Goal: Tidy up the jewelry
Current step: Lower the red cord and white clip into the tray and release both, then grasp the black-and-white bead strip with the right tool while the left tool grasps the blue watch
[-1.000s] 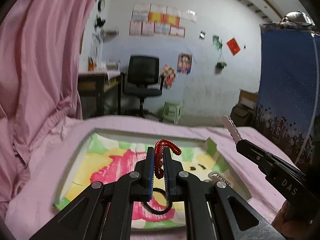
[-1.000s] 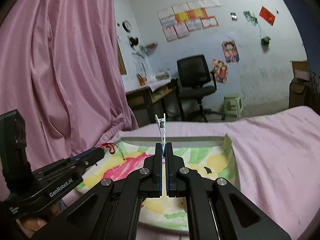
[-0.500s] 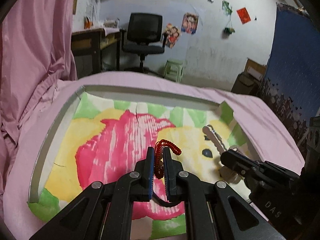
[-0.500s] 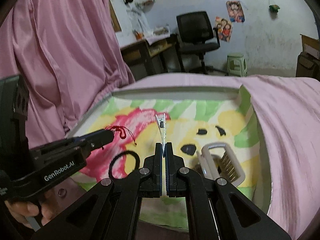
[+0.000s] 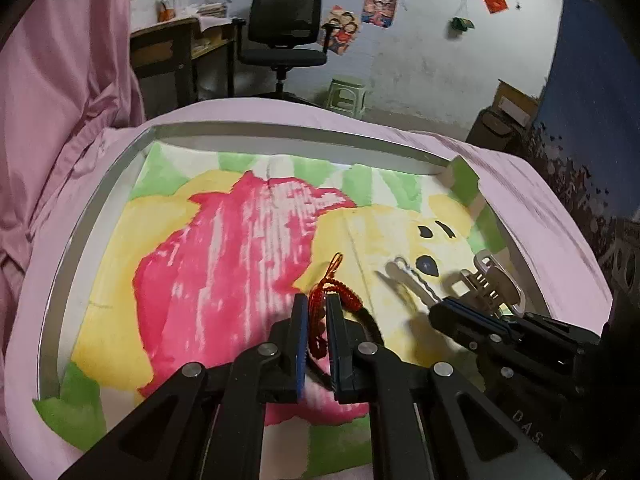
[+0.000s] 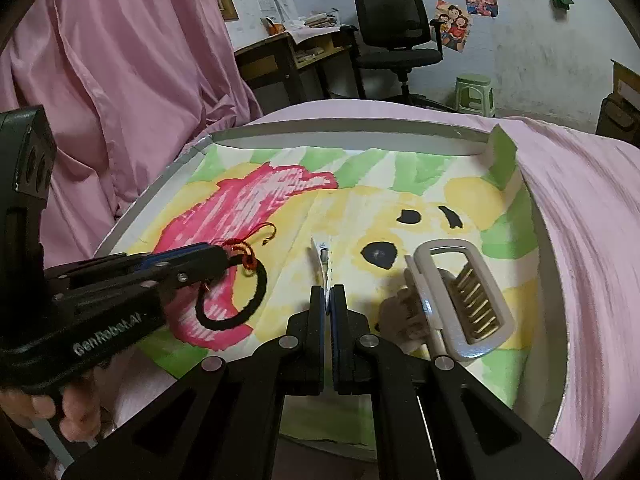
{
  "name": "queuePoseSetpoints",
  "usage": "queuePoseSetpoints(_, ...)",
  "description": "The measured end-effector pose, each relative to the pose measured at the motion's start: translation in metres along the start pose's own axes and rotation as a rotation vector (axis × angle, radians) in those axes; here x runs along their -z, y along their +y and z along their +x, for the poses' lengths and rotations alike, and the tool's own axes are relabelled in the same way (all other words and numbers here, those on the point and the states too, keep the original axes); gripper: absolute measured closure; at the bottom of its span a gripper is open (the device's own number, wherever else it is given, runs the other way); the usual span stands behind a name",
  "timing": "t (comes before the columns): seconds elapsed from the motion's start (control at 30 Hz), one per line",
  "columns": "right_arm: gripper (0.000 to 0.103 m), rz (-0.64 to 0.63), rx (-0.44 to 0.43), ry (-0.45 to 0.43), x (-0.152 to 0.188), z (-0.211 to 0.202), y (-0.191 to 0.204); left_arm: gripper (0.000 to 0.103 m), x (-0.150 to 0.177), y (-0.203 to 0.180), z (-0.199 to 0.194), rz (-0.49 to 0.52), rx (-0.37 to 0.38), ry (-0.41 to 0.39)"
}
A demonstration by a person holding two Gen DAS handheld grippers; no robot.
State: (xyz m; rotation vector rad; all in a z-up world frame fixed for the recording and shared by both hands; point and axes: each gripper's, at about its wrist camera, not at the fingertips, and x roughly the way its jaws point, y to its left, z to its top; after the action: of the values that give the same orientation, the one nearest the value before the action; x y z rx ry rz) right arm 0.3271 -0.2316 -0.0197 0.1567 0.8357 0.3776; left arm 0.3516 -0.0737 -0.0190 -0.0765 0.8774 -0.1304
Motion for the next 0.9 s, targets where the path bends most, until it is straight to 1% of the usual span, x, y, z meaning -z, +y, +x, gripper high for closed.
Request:
queuePoseSetpoints(0.1, 0.099, -0.007, 0.013, -0.021, -0.001, -0.007, 0.0, 0.092, 0.003, 0.011, -0.006, -0.056, 0.022, -0.012)
queuePoseSetpoints(0.13, 0.099, -0.008, 0.014, -0.033, -0.001, -0.01, 0.0, 0.088, 0.004, 0.015, -0.008, -0.067, 0.029, -0.021)
queuePoseSetpoints(0.17, 0.098, -0.008, 0.015, -0.047, -0.001, -0.015, 0.0, 0.081, 0.005, 0.018, -0.013, -0.081, 0.041, -0.036)
queuePoseSetpoints(0.2, 0.098, -0.009, 0.016, -0.055, -0.001, -0.018, 0.001, 0.076, 0.006, 0.019, -0.015, -0.087, 0.045, -0.045)
queuePoseSetpoints(0.27, 0.094, -0.008, 0.019, -0.077, -0.001, -0.026, 0.001, 0.057, 0.009, 0.021, -0.025, -0.1, 0.051, -0.084)
queuePoseSetpoints(0.3, 0.092, -0.004, 0.018, -0.088, -0.001, -0.03, 0.0, 0.053, 0.01, 0.021, -0.029, -0.103, 0.053, -0.103)
queuePoseSetpoints(0.33, 0.087, 0.001, 0.014, -0.1, -0.001, -0.034, -0.001, 0.05, 0.011, 0.02, -0.034, -0.103, 0.052, -0.125)
queuePoseSetpoints(0.37, 0.081, 0.007, 0.01, -0.116, 0.0, -0.039, -0.001, 0.049, 0.012, 0.019, -0.039, -0.1, 0.052, -0.144)
queuePoseSetpoints(0.43, 0.074, 0.009, 0.012, -0.148, 0.002, -0.049, -0.001, 0.049, 0.013, 0.016, -0.048, -0.089, 0.051, -0.173)
queuePoseSetpoints(0.5, 0.071, 0.005, 0.012, -0.19, 0.002, -0.062, -0.001, 0.044, 0.016, 0.012, -0.06, -0.075, 0.048, -0.213)
queuePoseSetpoints(0.53, 0.068, 0.003, 0.009, -0.21, 0.003, -0.069, 0.0, 0.041, 0.017, 0.012, -0.065, -0.07, 0.048, -0.232)
queuePoseSetpoints(0.57, 0.062, 0.002, 0.007, -0.225, 0.004, -0.074, 0.001, 0.036, 0.018, 0.011, -0.072, -0.067, 0.047, -0.255)
queuePoseSetpoints(0.63, 0.055, 0.003, 0.004, -0.27, 0.006, -0.086, 0.002, 0.03, 0.021, 0.012, -0.084, -0.066, 0.045, -0.297)
queuePoseSetpoints(0.67, 0.053, 0.003, 0.001, -0.297, 0.008, -0.095, 0.002, 0.029, 0.023, 0.012, -0.09, -0.066, 0.045, -0.317)
queuePoseSetpoints(0.7, 0.049, 0.005, 0.001, -0.315, 0.009, -0.099, 0.003, 0.028, 0.024, 0.012, -0.096, -0.067, 0.044, -0.332)
queuePoseSetpoints(0.77, 0.04, 0.008, 0.0, -0.356, 0.013, -0.111, 0.004, 0.022, 0.029, 0.012, -0.107, -0.073, 0.043, -0.368)
queuePoseSetpoints(0.8, 0.037, 0.012, 0.001, -0.383, 0.015, -0.119, 0.005, 0.02, 0.032, 0.013, -0.114, -0.077, 0.043, -0.39)
queuePoseSetpoints(0.87, 0.028, 0.022, 0.001, -0.432, 0.022, -0.134, 0.005, 0.014, 0.038, 0.014, -0.125, -0.084, 0.044, -0.426)
queuePoseSetpoints(0.9, 0.026, 0.026, 0.002, -0.45, 0.025, -0.14, 0.005, 0.013, 0.042, 0.014, -0.131, -0.086, 0.038, -0.445)
